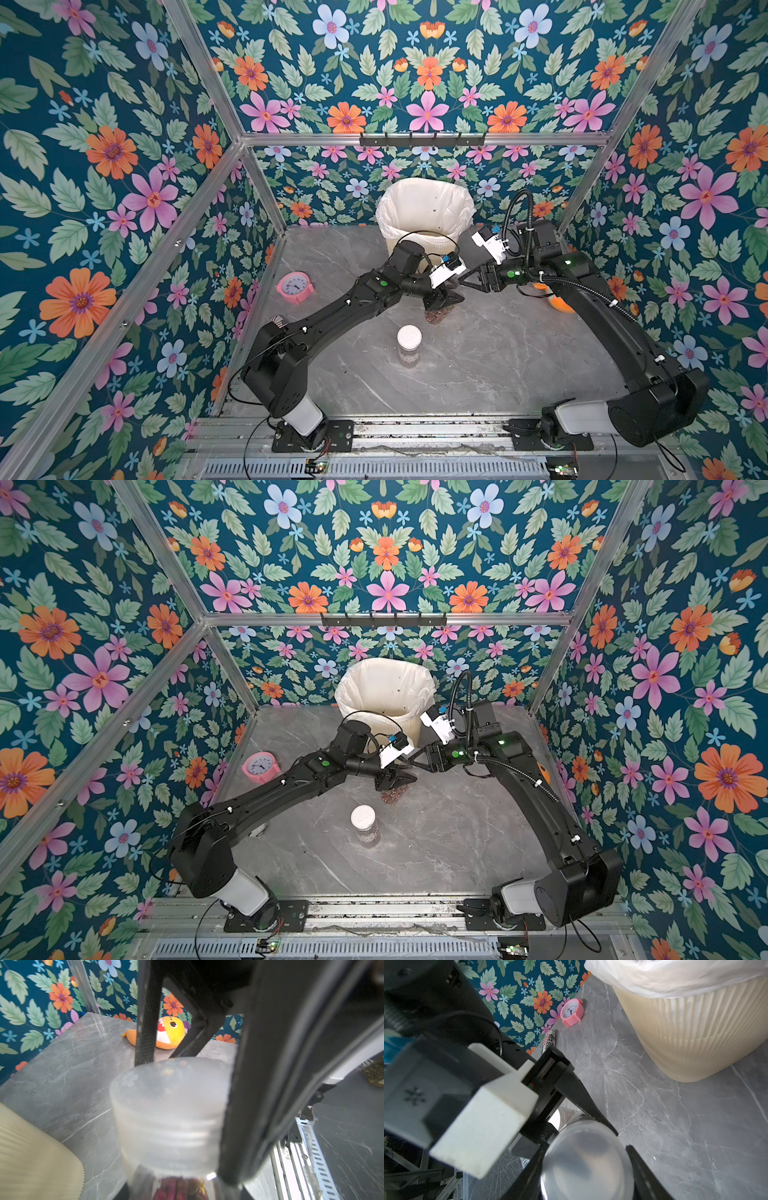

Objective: Empty the moldy dried flower tea in the jars
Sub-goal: Unscrew the lid from the jar.

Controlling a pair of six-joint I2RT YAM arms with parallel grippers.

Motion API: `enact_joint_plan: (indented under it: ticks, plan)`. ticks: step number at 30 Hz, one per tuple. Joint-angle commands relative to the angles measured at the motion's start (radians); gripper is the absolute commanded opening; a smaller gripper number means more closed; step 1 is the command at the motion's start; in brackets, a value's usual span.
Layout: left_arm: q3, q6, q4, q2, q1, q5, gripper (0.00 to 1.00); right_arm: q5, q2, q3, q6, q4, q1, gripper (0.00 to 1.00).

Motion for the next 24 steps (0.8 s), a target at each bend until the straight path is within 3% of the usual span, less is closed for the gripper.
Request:
enact_joint_plan:
  ticks: [1,7,14,17,19,21,24]
  plan:
    - [0.028,0.047,-0.060,-0.004,0.000,0.148,0.46,-0.028,-0.035,-0.038,-0.151,-0.024,0.000,0.48]
    - [0.122,0.137,-0.265,0.022,0.000,0.312,0.46,-0.114,-0.115,-0.127,-0.286,0.029,0.000,0.48]
    - [0.156,0.224,-0.384,0.031,-0.001,0.377,0.46,-0.277,-0.142,-0.165,-0.469,0.017,-0.001,0.52]
    - [0.140,0.237,-0.371,0.025,0.000,0.336,0.46,-0.268,-0.133,-0.152,-0.425,0.040,0.000,0.60]
    - [0.101,0.218,-0.304,0.010,0.000,0.268,0.46,-0.232,-0.122,-0.129,-0.335,0.060,-0.001,0.77]
    - [0.050,0.181,-0.196,-0.012,0.000,0.177,0.46,-0.197,-0.113,-0.107,-0.268,0.059,-0.001,0.84]
    - [-0.012,0.141,-0.055,-0.040,0.000,0.042,0.46,-0.122,-0.089,-0.073,-0.177,0.043,-0.001,0.87]
